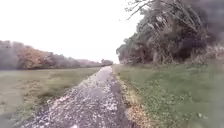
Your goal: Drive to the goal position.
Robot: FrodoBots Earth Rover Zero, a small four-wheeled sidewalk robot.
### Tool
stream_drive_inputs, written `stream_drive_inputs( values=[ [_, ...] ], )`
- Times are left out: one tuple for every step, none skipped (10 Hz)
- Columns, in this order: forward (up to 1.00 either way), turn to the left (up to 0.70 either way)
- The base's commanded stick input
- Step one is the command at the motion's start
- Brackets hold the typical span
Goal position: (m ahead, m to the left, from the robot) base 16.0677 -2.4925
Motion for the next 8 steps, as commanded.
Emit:
stream_drive_inputs(
  values=[
    [1.0,0.02],
    [1.0,0.02],
    [1.0,0.0],
    [1.0,0.0],
    [1.0,0.0],
    [1.0,0.0],
    [1.0,0.0],
    [1.0,0.0]
  ],
)
